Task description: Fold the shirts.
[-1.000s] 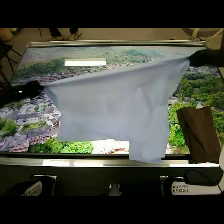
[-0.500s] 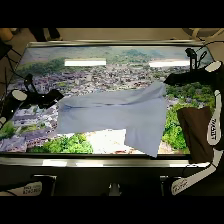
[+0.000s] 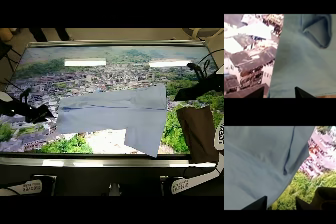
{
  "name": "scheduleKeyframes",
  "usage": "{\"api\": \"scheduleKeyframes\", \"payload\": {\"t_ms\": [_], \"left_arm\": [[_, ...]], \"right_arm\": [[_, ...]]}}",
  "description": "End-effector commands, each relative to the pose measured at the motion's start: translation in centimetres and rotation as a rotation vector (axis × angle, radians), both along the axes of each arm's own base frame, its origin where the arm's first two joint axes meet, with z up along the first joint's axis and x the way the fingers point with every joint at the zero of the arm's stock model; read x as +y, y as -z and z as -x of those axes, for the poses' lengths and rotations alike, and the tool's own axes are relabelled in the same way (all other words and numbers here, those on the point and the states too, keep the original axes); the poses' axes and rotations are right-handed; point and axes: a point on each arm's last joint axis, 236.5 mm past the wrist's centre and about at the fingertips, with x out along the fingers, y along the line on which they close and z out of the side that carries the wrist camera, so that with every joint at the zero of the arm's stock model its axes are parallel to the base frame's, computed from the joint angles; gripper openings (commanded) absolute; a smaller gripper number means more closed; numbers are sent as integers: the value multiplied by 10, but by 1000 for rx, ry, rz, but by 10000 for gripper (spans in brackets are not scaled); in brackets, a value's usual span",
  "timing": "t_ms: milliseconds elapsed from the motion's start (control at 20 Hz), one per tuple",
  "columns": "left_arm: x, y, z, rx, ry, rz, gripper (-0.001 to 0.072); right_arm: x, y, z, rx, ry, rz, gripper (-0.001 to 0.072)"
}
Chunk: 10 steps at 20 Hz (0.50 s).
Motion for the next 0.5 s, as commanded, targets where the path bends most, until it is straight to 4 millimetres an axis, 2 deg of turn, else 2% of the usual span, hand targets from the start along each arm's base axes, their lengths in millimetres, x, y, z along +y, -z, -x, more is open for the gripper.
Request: {"api": "scheduleKeyframes", "payload": {"t_ms": [0, 100, 300, 450], "left_arm": [[-1, 28, 40, 107, 52, 10, 461], [-5, 37, 46, 128, 48, 22, 461], [-34, 48, 51, 158, 74, 126, 463], [-46, 55, 54, 178, 121, 131, 458]], "right_arm": [[9, 15, 35, 141, -34, -36, 344], [10, 15, 35, 139, -33, -41, 344], [8, 16, 34, 131, -37, -32, 345], [7, 17, 35, 138, -39, -27, 348]]}}
